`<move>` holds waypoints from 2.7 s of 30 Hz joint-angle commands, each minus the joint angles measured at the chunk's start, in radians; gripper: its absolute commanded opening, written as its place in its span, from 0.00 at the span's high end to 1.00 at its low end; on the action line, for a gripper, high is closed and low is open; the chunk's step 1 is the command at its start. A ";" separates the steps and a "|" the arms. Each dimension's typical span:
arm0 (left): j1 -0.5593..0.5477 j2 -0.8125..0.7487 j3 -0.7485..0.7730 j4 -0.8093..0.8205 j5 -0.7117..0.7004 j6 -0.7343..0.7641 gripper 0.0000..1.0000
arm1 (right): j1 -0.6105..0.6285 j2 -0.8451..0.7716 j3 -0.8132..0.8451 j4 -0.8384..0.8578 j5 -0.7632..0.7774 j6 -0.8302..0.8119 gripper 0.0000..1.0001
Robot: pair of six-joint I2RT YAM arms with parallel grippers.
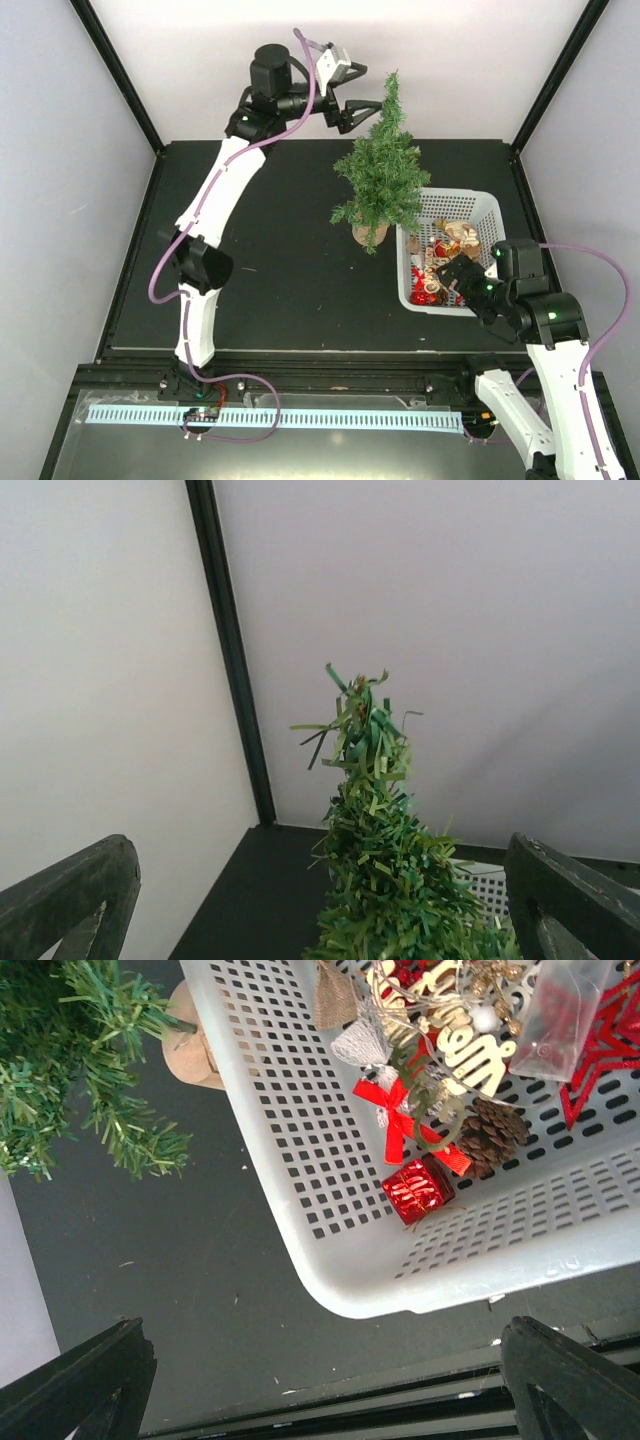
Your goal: Decorate the small christmas tree
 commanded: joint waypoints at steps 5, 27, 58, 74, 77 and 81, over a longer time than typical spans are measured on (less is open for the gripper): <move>-0.043 0.095 0.061 0.272 0.137 -0.231 0.01 | 0.005 -0.038 -0.018 -0.063 0.030 0.050 0.05; -0.081 0.147 0.090 0.308 0.093 -0.229 0.98 | 0.005 -0.119 -0.111 -0.093 0.041 0.080 0.05; -0.032 -0.521 -0.387 0.017 0.193 -0.078 0.99 | 0.004 -0.199 -0.282 -0.002 -0.037 0.037 0.05; -0.032 -0.917 -0.868 0.086 0.171 -0.010 0.98 | 0.005 -0.273 -0.333 -0.039 -0.054 0.074 0.05; -0.030 -0.933 -0.891 0.087 0.163 0.011 0.99 | 0.005 -0.280 -0.335 -0.049 -0.054 0.079 0.05; -0.029 -0.934 -0.916 0.086 0.154 0.037 0.98 | 0.005 -0.280 -0.328 -0.052 -0.055 0.082 0.05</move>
